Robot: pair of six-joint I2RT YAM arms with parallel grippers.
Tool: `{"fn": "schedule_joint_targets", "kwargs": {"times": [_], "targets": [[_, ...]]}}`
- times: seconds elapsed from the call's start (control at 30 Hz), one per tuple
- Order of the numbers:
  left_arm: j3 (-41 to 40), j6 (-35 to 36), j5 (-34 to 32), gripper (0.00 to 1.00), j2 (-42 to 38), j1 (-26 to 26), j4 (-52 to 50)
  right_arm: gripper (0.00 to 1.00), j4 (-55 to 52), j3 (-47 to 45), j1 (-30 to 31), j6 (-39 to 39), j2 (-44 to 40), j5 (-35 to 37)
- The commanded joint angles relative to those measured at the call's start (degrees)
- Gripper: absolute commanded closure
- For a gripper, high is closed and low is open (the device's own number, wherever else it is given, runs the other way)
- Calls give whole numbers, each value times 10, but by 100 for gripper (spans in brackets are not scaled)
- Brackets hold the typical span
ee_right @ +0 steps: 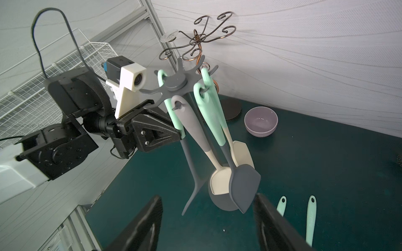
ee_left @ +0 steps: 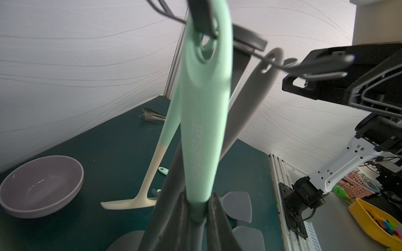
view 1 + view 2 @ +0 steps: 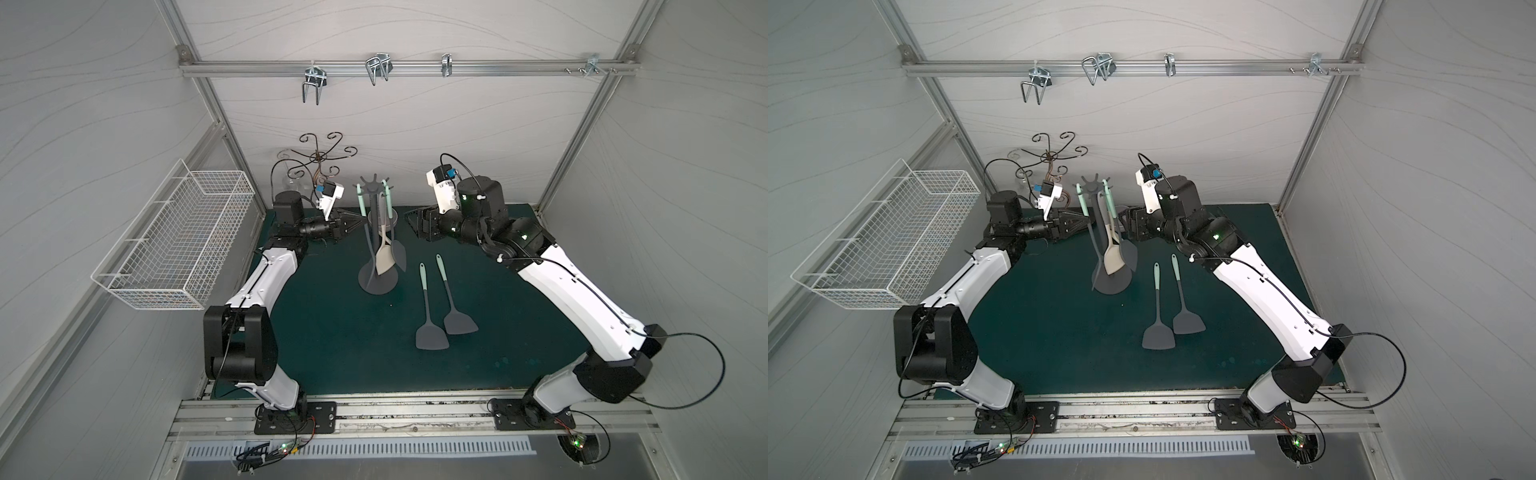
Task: Take the spatula off the kitchen utensil rack
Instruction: Take off the spatula from the rack.
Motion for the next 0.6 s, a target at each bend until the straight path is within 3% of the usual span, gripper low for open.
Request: {"fn": "schedule_joint_targets", "kwargs": {"times": [0.0, 0.57], "targets": [[27, 68, -17, 100, -39, 0, -53, 32, 11, -4, -4, -1, -24, -2], [43, 240, -129, 100, -107, 1, -237, 31, -2, 2, -5, 0, -35, -5]]}}
